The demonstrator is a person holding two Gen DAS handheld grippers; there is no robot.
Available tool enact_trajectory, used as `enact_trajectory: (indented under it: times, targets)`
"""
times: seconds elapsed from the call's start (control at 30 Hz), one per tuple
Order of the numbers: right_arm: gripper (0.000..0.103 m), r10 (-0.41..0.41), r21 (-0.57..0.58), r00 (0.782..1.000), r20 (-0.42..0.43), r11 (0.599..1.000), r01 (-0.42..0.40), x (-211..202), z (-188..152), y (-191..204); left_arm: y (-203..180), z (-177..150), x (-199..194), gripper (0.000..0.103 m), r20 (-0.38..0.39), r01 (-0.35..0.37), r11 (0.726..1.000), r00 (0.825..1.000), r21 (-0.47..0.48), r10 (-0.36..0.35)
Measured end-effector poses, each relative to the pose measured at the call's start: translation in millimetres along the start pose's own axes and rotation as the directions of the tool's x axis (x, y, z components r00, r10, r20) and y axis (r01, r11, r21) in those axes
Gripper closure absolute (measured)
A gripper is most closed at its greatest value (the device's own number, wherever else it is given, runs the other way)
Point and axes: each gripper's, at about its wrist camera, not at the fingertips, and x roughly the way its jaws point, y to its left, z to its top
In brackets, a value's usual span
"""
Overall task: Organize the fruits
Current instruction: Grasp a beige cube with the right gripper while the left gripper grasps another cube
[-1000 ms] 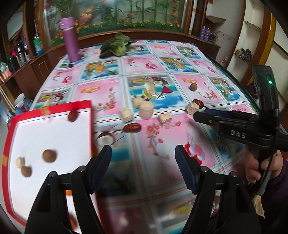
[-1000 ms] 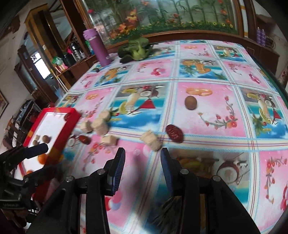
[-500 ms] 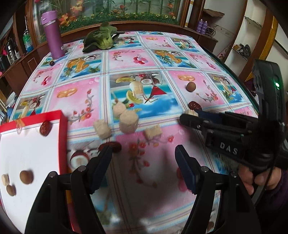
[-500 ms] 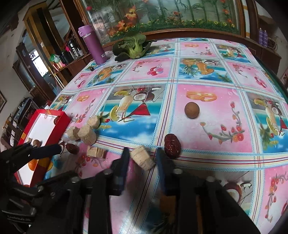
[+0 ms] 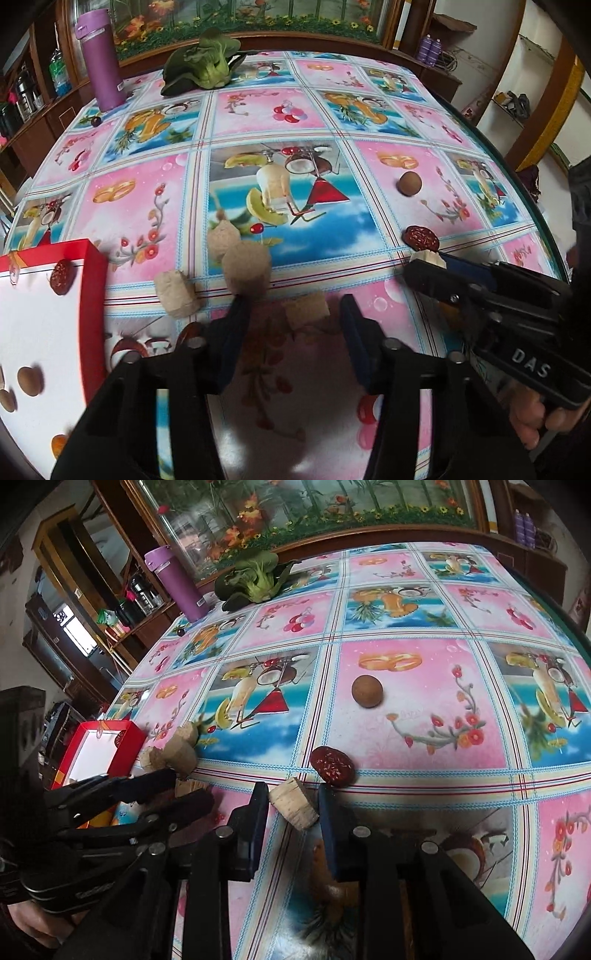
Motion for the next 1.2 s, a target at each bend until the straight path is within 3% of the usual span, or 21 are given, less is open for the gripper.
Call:
enact_trajectory:
  times: [0.23, 0.47, 0.67, 0.77, 0.93, 1.1, 1.2]
  targets:
    - [0.077, 0.019, 0.004, 1.0, -0.004, 1.0, -0.019, 0, -1, 1, -5, -2, -1, 0.074, 0.019, -0.005, 1.0, 1.0, 0.009, 0.005]
    - [0.077, 0.031, -0.019, 0.999, 0.024, 0.999, -0.03, -3, 0, 7, -8, -8, -7, 0.075, 0.03, 0.017, 1.0, 0.999, -0.008, -0.017]
    - [0.077, 0.048, -0.066, 0.995, 0.088, 0.997, -0.042, -13, -1, 16, -3, -24, -47, 0.075, 0.105, 0.008, 1.0, 0.994, -0.017, -0.007]
    - [0.077, 0.04, -0.088, 0.992, 0.121, 0.996, -0.03, -16, -2, 20, 10, -40, -78, 0.075, 0.161, -0.023, 0.999, 0.987, -0.029, 0.027]
    - [0.077, 0.01, -0.134, 0.986, 0.166, 0.991, 0.012, -18, -5, 30, 57, -75, -126, 0.075, 0.226, -0.094, 0.987, 0.967, -0.129, 0.121]
    - [0.077, 0.043, -0.14, 0.988, 0.146, 0.99, -0.022, -14, -9, 51, 112, -107, -163, 0.075, 0.254, -0.178, 0.953, 0.937, -0.244, 0.24]
    - [0.077, 0.117, -0.18, 0.988, 0.105, 0.979, -0.097, -7, -13, 90, 141, -122, -176, 0.075, 0.258, -0.219, 0.929, 0.919, -0.299, 0.3]
